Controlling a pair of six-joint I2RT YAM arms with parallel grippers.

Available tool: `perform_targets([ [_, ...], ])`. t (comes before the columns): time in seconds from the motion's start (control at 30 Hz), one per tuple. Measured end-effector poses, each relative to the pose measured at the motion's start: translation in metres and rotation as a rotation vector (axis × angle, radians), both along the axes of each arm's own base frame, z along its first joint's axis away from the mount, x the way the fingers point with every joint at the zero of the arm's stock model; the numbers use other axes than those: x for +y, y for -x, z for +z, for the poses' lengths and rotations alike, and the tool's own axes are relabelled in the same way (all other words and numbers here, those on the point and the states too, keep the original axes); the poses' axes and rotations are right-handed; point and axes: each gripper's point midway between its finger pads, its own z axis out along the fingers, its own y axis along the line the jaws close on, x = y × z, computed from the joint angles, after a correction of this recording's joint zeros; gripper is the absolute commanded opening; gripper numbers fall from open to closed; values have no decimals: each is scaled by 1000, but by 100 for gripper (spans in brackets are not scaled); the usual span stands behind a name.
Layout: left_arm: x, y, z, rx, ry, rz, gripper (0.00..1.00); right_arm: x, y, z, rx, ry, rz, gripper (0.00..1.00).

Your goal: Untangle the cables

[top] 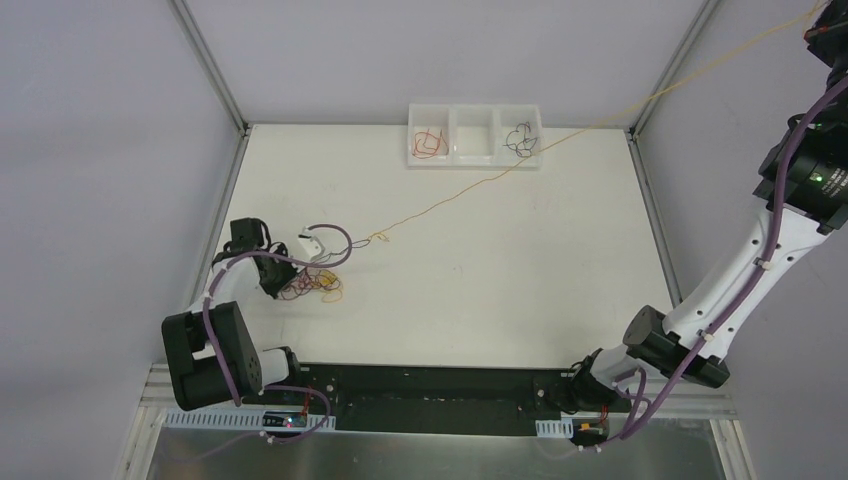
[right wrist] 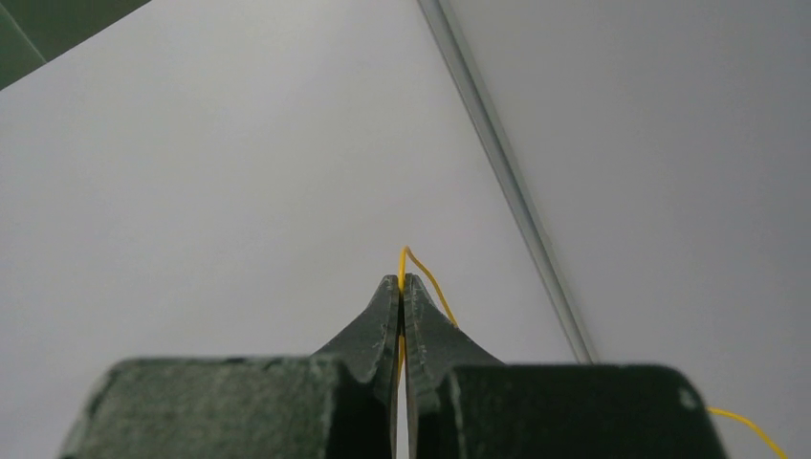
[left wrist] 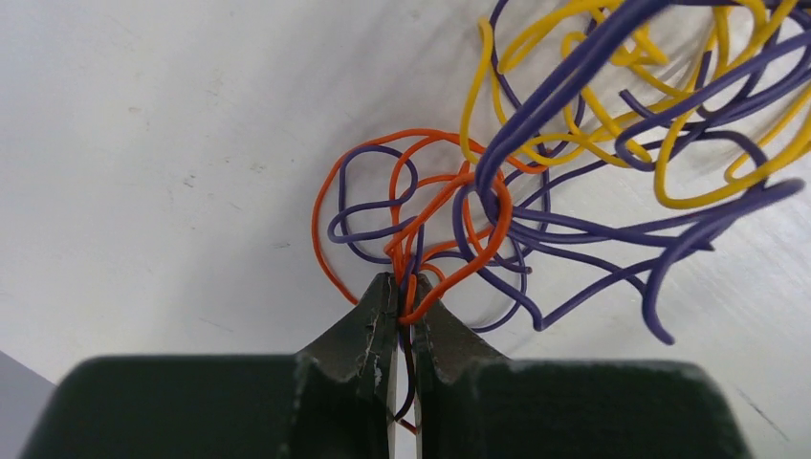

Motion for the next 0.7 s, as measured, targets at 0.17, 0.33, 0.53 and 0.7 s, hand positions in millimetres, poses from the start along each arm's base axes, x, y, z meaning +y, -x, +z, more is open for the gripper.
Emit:
perform_targets([
  [0.17,12,-8,0,-11,-20,-10,0,-15,-3,-10,35,18,-37,0],
  [0.33,26,-13,-1,-25,-43,-12,0,-51,2,-18,58,23,-121,0],
  [0.53,40,-21,-1,-46,-65,-6,0,-78,-1,-35,107,22,-135,0],
  [0.7,38,-21,2,-48,-51,-1,0,-40,-27,-79,208,-16,139,0],
])
